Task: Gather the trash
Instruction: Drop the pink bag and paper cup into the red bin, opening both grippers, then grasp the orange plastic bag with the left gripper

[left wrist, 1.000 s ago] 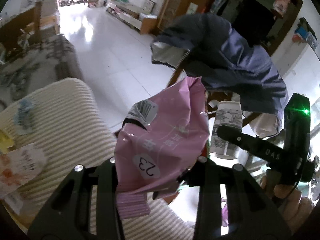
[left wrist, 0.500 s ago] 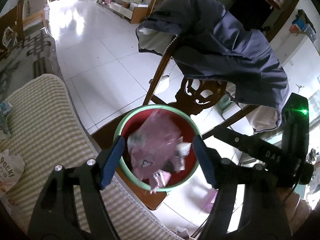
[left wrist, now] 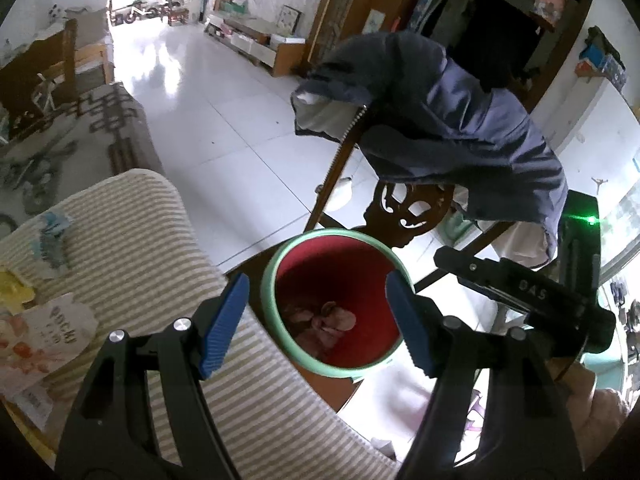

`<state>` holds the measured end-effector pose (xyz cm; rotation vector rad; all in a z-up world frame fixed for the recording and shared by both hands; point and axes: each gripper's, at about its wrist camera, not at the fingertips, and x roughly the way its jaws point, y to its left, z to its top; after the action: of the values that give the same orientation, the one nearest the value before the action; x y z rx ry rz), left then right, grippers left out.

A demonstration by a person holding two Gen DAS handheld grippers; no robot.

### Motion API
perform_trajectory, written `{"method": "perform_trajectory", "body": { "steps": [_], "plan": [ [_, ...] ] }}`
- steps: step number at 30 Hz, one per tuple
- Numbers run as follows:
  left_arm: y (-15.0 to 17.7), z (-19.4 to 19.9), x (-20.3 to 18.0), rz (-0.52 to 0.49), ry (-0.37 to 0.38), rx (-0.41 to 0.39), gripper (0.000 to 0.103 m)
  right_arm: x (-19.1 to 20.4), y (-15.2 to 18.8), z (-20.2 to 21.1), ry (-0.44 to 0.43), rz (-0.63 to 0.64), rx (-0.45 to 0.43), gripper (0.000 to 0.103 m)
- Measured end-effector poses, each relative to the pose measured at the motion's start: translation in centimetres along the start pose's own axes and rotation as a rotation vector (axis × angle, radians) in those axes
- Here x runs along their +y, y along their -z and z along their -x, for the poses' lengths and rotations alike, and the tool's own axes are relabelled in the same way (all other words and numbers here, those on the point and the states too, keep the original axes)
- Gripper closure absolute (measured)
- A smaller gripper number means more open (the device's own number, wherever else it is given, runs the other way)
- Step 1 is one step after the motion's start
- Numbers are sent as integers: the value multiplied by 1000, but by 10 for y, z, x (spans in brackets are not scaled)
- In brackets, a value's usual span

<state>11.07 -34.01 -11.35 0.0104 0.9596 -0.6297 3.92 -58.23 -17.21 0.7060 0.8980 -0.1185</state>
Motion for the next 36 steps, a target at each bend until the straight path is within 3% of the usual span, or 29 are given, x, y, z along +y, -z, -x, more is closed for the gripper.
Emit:
{"method": "perform_trajectory", "body": {
  "steps": [14,22,29,33,36],
  "plan": [
    [37,69,65,78,-40,-66,33,83,47,-17,-21,119,46,23],
    [76,117,144,199,-108,-84,31,152,100,-34,-33,243,106,23],
    [113,160,236,324,-262,-95,31,214,149,-47,-79,354,152,23],
    [119,163,281,354,-324,-70,31,232,171,-51,-94,364,174,23],
    [115,153,304,367,-301,-42,31,238,184,-48,-93,356,174,23]
  ]
}}
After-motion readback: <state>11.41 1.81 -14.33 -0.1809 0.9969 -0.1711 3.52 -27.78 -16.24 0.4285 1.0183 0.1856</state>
